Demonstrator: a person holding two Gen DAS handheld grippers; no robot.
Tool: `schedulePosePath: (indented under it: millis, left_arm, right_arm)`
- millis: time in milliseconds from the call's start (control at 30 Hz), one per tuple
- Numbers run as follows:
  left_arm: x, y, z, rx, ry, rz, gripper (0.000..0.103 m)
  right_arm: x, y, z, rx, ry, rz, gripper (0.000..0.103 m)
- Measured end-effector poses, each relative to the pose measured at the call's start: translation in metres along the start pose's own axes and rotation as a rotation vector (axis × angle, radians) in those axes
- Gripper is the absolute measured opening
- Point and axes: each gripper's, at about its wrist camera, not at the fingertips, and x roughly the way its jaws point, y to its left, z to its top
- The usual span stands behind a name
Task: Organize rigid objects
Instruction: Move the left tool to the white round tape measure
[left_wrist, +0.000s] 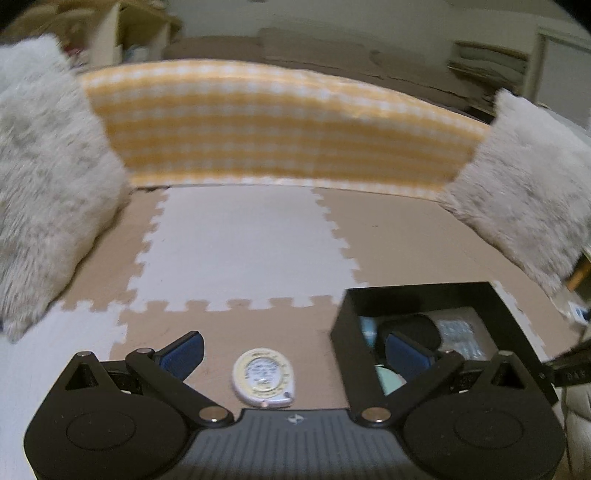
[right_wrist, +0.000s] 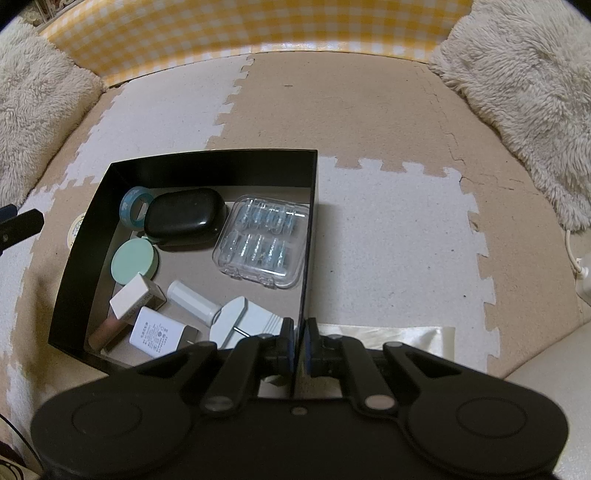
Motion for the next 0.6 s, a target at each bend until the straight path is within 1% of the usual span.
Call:
schedulePosePath:
  millis: [133, 200, 300, 367, 400, 433, 600]
  left_arm:
    - [0.01, 0.012, -0.006, -0.038, 0.043, 0.032, 0.103]
    - [0.015, 0.016, -0.01, -0.025, 0.065, 0.037, 0.103]
    - [0.023, 0.018, -0.018, 0.02, 0.111, 0.023, 0.102]
    - [0.03, 0.019, -0.023, 0.044, 0.148, 0.011, 0.097]
    - [0.033, 0.019, -0.025, 0.06, 0.166, 0.006, 0.089]
    - [0.034, 0.018, -0.028, 0.076, 0.176, 0.005, 0.083]
    - [0.043, 0.014, -0.035, 0.159, 0.182, -0.018, 0.072]
  right_arm:
    - [0.0, 0.0, 0.0, 0.0, 0.0, 0.0, 0.006]
    - [0.0, 0.0, 0.0, 0.0, 0.0, 0.0, 0.006]
    - [0.0, 0.0, 0.0, 0.0, 0.0, 0.0, 0.006]
    - [0.0, 0.0, 0.0, 0.0, 0.0, 0.0, 0.006]
    - [0.0, 0.0, 0.0, 0.0, 0.0, 0.0, 0.006]
    - [0.0, 0.0, 0.0, -0.001, 0.0, -0.001, 0.006]
    - [0.0, 0.0, 0.0, -0.001, 0.0, -0.001, 0.006]
